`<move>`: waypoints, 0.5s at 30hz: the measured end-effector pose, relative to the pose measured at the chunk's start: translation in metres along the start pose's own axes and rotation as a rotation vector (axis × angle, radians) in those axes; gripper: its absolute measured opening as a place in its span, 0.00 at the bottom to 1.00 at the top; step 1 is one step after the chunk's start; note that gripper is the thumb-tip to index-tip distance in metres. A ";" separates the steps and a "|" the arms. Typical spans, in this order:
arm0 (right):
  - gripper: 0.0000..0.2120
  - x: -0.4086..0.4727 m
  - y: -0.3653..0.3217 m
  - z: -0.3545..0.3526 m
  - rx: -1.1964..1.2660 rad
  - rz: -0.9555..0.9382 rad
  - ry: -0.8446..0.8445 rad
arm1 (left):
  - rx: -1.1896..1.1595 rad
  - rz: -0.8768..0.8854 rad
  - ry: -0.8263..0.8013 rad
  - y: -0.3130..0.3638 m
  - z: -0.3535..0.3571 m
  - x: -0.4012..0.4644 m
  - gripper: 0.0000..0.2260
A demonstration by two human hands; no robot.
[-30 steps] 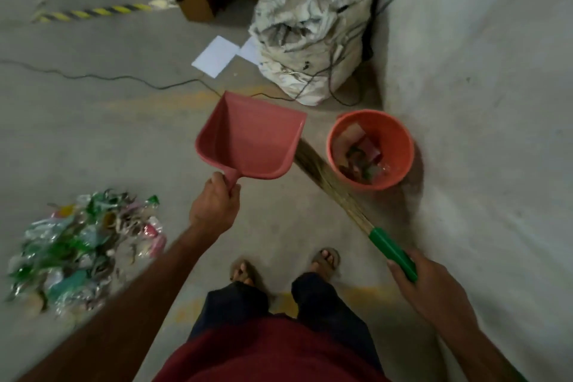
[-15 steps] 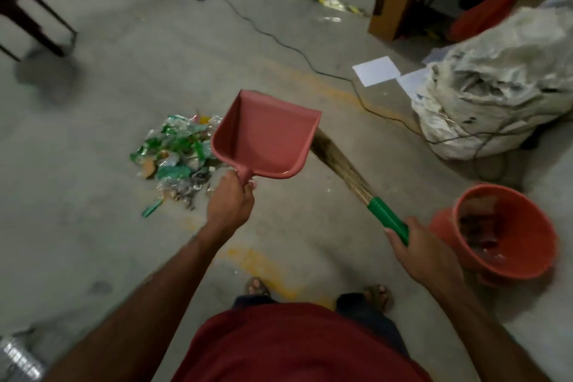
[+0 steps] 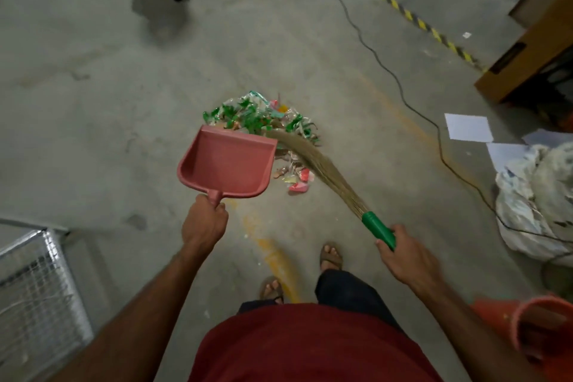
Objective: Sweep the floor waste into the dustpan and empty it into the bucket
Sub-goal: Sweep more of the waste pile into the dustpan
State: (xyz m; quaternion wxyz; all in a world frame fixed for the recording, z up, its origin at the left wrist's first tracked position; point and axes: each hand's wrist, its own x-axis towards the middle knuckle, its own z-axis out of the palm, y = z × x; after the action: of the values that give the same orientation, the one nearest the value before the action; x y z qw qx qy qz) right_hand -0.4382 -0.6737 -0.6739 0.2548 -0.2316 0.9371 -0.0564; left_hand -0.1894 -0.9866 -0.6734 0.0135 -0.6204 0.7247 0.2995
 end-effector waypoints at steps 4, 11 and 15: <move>0.18 0.057 -0.023 -0.002 -0.018 -0.019 -0.055 | -0.061 -0.135 0.022 -0.011 0.004 0.021 0.13; 0.19 0.177 -0.048 0.000 -0.009 0.040 -0.165 | -0.076 -0.233 0.035 0.007 0.024 0.069 0.09; 0.19 0.259 -0.053 -0.008 0.022 0.053 -0.243 | -0.053 -0.282 0.024 0.044 0.048 0.105 0.09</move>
State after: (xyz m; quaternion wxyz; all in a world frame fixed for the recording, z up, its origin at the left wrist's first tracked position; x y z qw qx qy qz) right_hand -0.6182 -0.8404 -0.7725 0.3706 -0.2091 0.9044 -0.0313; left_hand -0.2710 -1.0564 -0.7356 0.0303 -0.7198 0.6224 0.3059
